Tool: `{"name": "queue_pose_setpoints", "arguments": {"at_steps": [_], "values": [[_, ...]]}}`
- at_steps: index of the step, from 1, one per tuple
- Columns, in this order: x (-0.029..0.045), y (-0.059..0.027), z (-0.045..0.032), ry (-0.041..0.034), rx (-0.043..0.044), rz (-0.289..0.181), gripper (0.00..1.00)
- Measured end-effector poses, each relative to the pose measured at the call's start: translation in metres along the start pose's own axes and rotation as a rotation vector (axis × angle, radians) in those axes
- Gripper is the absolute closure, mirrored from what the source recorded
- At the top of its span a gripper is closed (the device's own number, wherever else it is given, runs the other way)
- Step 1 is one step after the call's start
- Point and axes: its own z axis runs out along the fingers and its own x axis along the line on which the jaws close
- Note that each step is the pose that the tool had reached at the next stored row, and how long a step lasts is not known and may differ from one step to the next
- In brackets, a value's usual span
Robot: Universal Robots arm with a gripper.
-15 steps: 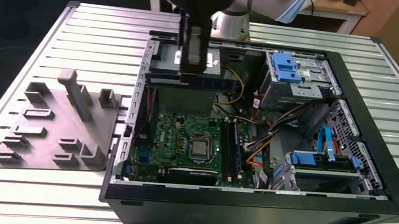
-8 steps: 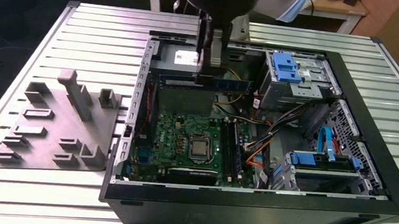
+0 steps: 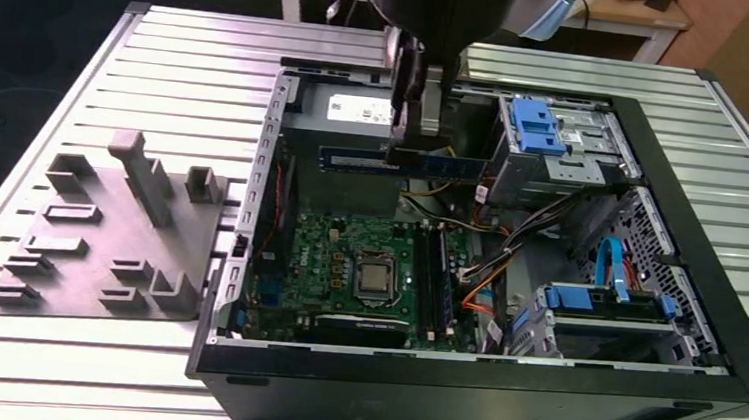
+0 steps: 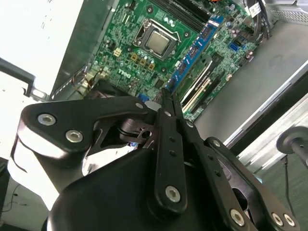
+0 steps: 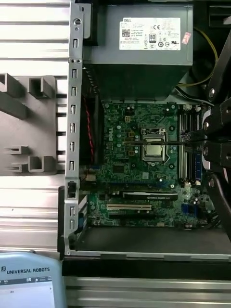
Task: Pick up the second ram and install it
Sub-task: 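Pick up the second ram and move it above second insertion slot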
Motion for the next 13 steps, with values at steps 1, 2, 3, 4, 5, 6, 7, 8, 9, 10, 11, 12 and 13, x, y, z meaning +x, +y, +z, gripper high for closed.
{"name": "queue_pose_setpoints", "arguments": {"at_steps": [1,2,3,4,5,6,7,8,9,10,11,12,13], "values": [[-0.0001,-0.0008,0.0013,0.0003,0.0001,0.005,0.92],[-0.0003,-0.0016,0.0028,0.0004,0.0004,0.012,0.92],[-0.0005,-0.0022,0.0036,0.0008,0.0005,0.018,0.92],[-0.0006,-0.0026,0.0037,0.0010,0.0005,0.021,0.92],[-0.0006,-0.0026,0.0038,0.0010,0.0005,0.021,0.92],[-0.0006,-0.0026,0.0038,0.0010,0.0005,0.021,0.92],[-0.0006,-0.0026,0.0038,0.0010,0.0006,0.021,0.92],[-0.0006,-0.0026,0.0039,0.0009,0.0006,0.021,0.92],[-0.0007,-0.0026,0.0039,0.0009,0.0006,0.021,0.92],[-0.0007,-0.0026,0.0038,0.0010,0.0005,0.021,0.92],[-0.0007,-0.0027,0.0039,0.0010,0.0006,0.021,0.92],[-0.0008,-0.0027,0.0043,0.0009,0.0006,0.021,0.92],[-0.0007,-0.0027,0.0047,0.0009,0.0006,0.021,0.92]]}}
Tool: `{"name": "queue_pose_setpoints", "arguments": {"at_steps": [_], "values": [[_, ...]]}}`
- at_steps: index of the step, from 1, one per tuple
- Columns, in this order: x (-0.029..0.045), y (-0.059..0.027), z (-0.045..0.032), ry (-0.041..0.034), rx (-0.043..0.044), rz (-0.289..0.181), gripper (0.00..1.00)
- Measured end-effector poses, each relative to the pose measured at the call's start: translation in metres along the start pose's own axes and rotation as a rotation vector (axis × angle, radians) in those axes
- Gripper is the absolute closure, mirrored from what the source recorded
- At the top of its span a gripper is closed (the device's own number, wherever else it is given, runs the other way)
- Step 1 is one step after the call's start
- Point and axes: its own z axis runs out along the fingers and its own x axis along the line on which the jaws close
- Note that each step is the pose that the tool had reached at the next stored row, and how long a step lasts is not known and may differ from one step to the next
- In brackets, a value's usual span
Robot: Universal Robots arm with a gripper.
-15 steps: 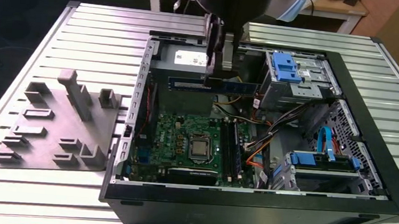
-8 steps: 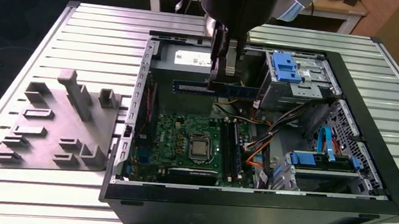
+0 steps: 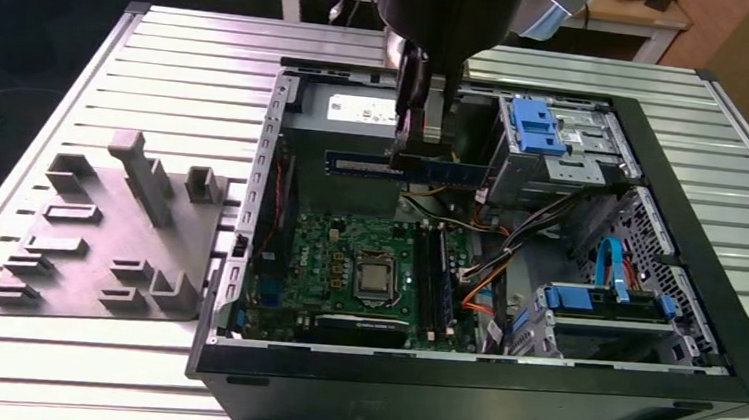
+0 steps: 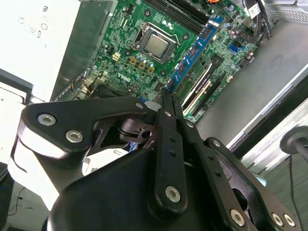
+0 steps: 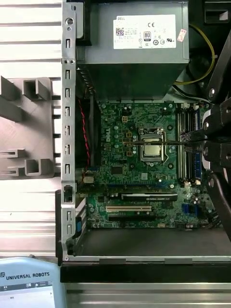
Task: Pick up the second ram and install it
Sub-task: 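Pick up the second ram and move it above second insertion slot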
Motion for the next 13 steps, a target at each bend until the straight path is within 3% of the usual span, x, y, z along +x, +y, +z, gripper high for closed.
{"name": "queue_pose_setpoints", "arguments": {"at_steps": [9,13], "values": [[0.0001,-0.0011,0.0116,0.0002,-0.0017,0.002,0.92],[-0.0048,-0.0020,0.0163,0.0030,-0.0044,0.002,0.92]]}}
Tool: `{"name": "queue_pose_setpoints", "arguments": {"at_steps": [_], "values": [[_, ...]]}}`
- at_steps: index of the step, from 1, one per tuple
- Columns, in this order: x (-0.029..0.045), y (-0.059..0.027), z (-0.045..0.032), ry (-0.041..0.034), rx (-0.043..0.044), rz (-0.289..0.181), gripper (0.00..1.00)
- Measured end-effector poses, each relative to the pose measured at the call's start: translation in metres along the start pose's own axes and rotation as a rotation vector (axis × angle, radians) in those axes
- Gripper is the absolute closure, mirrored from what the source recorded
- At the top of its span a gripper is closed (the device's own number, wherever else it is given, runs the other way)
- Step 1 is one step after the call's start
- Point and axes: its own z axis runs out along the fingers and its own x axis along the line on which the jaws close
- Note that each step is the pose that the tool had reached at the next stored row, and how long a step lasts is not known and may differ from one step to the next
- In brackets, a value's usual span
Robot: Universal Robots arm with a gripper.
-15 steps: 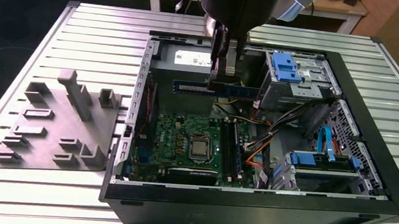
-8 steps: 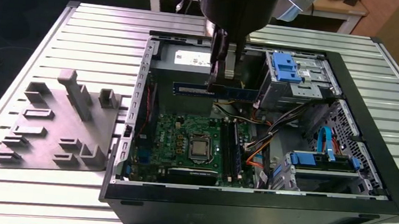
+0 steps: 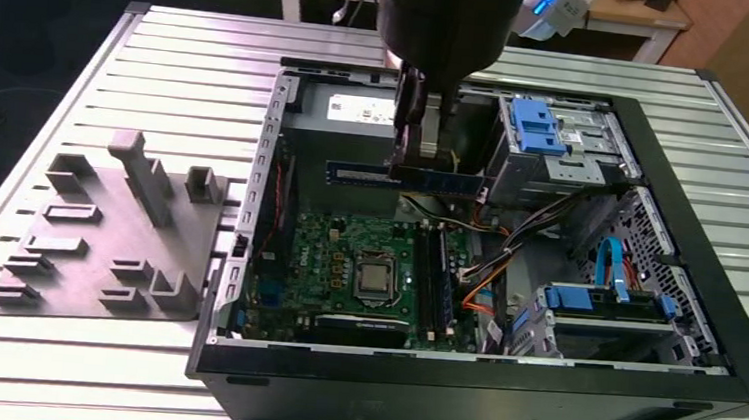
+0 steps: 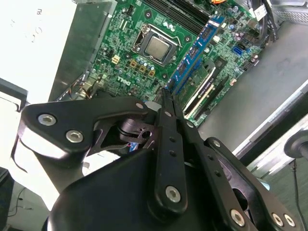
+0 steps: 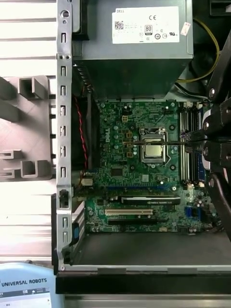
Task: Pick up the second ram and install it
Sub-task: 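Pick up the second ram and move it above second insertion slot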
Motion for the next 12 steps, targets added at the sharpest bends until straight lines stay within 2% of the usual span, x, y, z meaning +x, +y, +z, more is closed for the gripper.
{"name": "queue_pose_setpoints", "arguments": {"at_steps": [5,12], "values": [[-0.0061,-0.0011,0.0062,0.0036,-0.0033,0.000,0.92],[-0.0080,-0.0027,0.0187,0.0037,-0.0070,0.001,0.92]]}}
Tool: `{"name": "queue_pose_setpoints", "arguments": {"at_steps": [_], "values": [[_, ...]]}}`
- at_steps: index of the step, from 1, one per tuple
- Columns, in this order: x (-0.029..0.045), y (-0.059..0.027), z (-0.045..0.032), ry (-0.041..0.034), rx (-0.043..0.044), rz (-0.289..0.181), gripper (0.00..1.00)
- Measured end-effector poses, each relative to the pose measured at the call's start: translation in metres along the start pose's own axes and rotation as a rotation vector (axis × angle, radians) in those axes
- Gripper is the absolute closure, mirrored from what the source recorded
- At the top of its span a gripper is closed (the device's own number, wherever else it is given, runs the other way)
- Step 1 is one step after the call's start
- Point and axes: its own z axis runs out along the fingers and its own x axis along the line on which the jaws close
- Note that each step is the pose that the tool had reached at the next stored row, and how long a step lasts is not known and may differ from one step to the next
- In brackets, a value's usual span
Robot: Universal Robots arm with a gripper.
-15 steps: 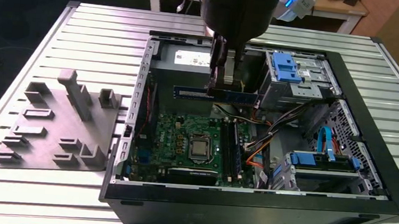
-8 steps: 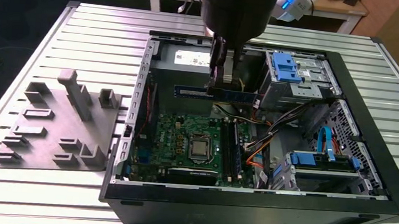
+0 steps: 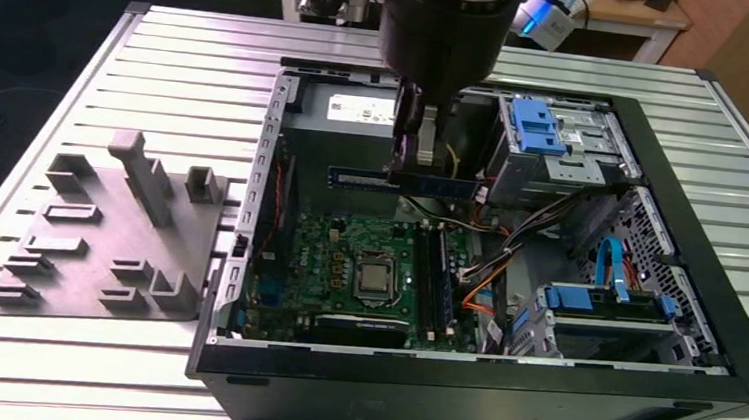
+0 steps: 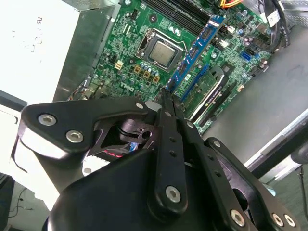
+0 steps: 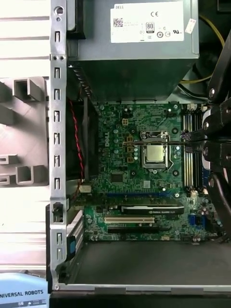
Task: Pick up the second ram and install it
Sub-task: 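Pick up the second ram and move it above second insertion slot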
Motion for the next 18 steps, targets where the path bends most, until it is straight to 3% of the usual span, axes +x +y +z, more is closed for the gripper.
{"name": "queue_pose_setpoints", "arguments": {"at_steps": [8,18], "values": [[0.0003,-0.0007,0.0133,0.0000,-0.0003,0.000,0.92],[0.0004,-0.0033,0.0223,0.0000,-0.0002,0.000,0.92]]}}
